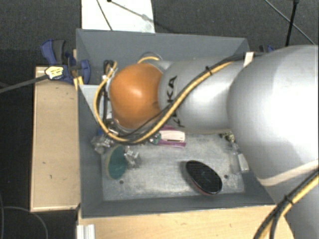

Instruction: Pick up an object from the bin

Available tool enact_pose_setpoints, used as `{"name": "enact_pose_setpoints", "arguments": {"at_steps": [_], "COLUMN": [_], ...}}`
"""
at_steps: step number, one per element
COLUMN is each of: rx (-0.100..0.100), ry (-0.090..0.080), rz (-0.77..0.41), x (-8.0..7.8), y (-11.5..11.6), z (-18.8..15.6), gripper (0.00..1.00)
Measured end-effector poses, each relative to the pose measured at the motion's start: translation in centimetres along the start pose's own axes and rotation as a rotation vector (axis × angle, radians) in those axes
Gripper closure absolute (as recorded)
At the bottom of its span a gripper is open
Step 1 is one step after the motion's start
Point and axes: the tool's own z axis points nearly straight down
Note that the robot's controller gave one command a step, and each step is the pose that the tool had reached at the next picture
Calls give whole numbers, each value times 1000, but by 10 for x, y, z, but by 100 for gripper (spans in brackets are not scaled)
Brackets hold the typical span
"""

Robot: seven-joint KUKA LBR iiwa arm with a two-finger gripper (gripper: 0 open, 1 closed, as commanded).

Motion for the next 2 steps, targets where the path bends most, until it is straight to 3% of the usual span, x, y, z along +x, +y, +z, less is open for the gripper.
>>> {"name": "enact_pose_setpoints", "arguments": {"at_steps": [1, 2], "rx": [3, 9], "ry": [-9, -12], "rz": [7, 23], "x": [-3, 15], "y": [0, -5], "z": [-7, -143], "gripper": [100, 100]}}
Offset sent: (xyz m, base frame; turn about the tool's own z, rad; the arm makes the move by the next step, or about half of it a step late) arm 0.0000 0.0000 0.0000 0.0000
